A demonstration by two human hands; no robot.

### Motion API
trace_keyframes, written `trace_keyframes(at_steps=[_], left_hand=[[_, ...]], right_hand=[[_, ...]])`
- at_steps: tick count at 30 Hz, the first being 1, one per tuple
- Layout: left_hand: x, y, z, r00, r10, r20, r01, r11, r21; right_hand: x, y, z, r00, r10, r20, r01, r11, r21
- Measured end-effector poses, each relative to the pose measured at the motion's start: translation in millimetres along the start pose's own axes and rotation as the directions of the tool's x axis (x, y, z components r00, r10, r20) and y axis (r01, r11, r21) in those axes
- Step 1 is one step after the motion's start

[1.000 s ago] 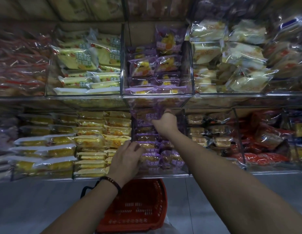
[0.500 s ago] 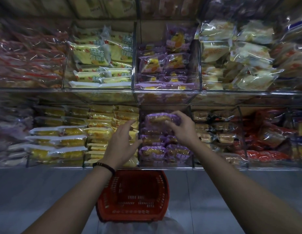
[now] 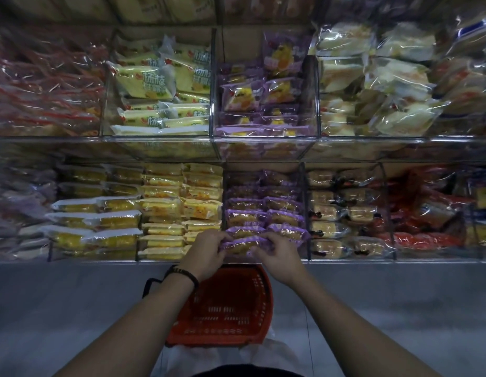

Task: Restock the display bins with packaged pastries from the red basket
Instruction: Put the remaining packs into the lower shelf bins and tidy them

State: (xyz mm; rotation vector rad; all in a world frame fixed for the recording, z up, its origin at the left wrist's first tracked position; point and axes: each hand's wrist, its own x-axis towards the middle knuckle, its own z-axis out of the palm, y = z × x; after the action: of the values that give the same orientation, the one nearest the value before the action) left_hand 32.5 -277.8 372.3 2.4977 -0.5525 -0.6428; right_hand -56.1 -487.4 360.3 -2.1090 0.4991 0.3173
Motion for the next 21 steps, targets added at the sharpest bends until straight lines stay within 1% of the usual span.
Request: trace_keyframes(at_steps=[1,4,6,8,9,11,12,14,17,21], left_hand=[[-1.6,-1.0,0.0,1.000,-0.010,0.013,0.010,1.000,-0.006],[-5.9,-3.0,1.0,0.998,-0.038,0.046,0.042,0.993,-0.106],[-7.3,-0.6,3.1,0.999,-0.012,0.037,0.017,0.994,-0.112],[-6.2,2.4,5.1,1.000,0.001,0.000,-0.001,0.998,-0.069],[-5.1,4.4,4.9,1.000,0.003,-0.027,-0.004,1.000,-0.011],[-2.5,5.6,6.5,0.997,0.015,-0.080,0.000,0.984,0.180],[-1.5,5.3,8.0,0.996,0.006,-0.092,0.020,0.962,0.272],[0.5,5.4,11.4,0.994,-0.028,-0.106,0.069,0.913,0.402],[4.6,8.7,18.1,0.991,-0.080,-0.110,0.124,0.865,0.487],[15.7,12.3,29.3,0.988,-0.124,-0.097,0.156,0.822,0.548]], right_hand=[[-0.5,-0.3,0.9,1.000,-0.016,0.006,0.016,0.999,-0.037],[-0.4,5.4,2.9,1.000,-0.023,-0.016,0.020,0.991,-0.133],[-1.2,9.8,5.7,0.994,-0.019,-0.106,-0.001,0.983,-0.185],[-2.2,9.0,7.7,0.984,-0.050,-0.171,0.013,0.977,-0.212],[-1.6,7.7,8.7,0.981,-0.076,-0.176,0.034,0.972,-0.231],[1.2,6.8,12.0,0.984,-0.101,-0.149,0.060,0.965,-0.256],[3.2,7.1,14.4,0.986,-0.102,-0.132,0.064,0.962,-0.266],[8.1,7.7,19.3,0.990,-0.095,-0.105,0.061,0.955,-0.289],[14.7,8.3,26.6,0.992,-0.062,-0.111,0.025,0.953,-0.303],[21.9,14.7,36.8,0.991,-0.031,-0.129,-0.021,0.924,-0.381]])
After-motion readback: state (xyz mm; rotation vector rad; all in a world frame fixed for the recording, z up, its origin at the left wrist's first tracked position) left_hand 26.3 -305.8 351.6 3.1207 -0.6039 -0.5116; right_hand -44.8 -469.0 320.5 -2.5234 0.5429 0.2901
